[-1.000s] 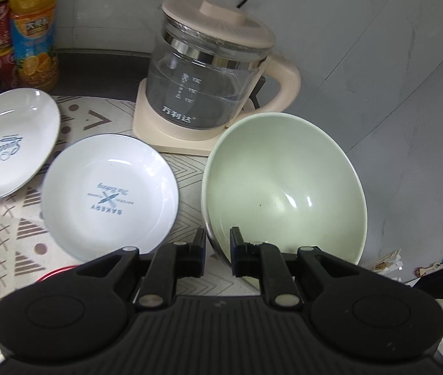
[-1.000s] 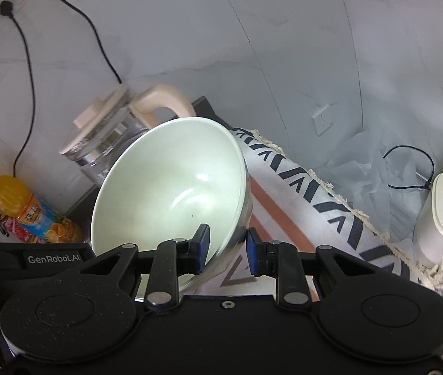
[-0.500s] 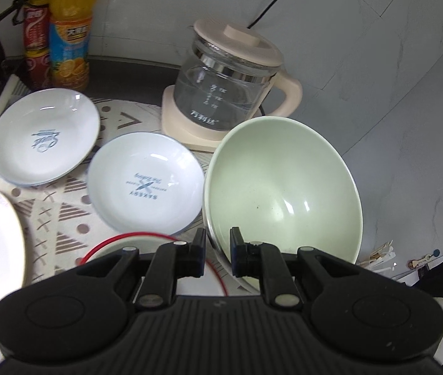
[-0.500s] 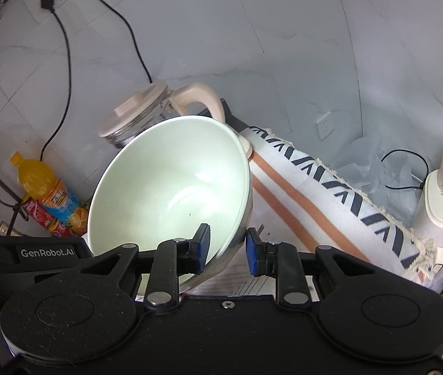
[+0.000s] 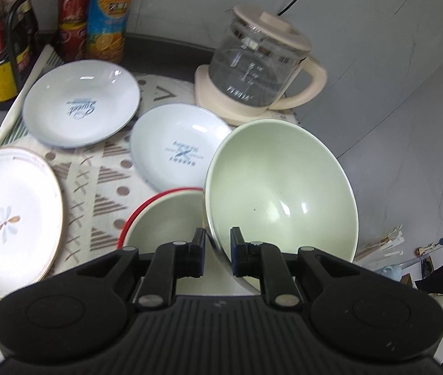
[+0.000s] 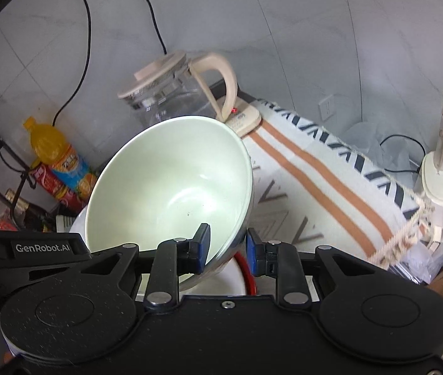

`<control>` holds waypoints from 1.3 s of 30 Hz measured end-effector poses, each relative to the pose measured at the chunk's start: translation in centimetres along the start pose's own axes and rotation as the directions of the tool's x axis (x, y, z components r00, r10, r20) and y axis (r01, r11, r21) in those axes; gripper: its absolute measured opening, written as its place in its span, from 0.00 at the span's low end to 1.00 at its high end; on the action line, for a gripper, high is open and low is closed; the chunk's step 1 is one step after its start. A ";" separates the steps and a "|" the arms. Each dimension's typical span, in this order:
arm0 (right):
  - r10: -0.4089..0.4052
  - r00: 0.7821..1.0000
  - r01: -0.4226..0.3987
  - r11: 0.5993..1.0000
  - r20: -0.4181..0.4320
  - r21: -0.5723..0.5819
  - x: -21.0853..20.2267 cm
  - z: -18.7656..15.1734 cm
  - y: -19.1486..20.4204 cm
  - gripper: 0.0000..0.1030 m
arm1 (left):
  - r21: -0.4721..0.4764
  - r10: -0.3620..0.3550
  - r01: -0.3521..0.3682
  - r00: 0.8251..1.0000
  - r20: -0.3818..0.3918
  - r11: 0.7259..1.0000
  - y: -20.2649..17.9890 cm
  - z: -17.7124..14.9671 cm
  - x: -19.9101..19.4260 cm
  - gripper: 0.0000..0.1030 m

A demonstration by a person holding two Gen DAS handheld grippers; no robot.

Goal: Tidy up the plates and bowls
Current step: 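Carry the small green bowl and lower it onto the bowl stack, then open both grippers and withdraw from the bowl stack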

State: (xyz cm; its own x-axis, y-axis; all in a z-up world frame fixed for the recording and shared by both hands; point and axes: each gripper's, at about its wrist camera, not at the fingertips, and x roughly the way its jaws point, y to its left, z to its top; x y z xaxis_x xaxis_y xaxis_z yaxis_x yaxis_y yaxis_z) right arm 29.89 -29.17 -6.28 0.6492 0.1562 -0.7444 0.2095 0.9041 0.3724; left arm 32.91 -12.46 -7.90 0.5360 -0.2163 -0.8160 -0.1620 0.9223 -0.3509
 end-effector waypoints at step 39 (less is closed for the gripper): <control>-0.049 0.996 0.047 0.998 -0.073 -0.034 -0.4 -5.1 1.8 0.28 | -0.066 0.052 -0.056 0.997 -0.064 0.996 6.5 -2.4 -0.4 0.32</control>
State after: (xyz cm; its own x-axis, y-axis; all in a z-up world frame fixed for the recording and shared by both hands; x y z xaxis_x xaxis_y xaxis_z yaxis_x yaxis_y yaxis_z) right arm 26.31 -25.56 -8.09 0.5829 0.1403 -0.8003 0.2147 0.9234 0.3183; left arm 29.66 -7.19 -10.99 0.4731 -0.1883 -0.8606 -0.2463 0.9097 -0.3344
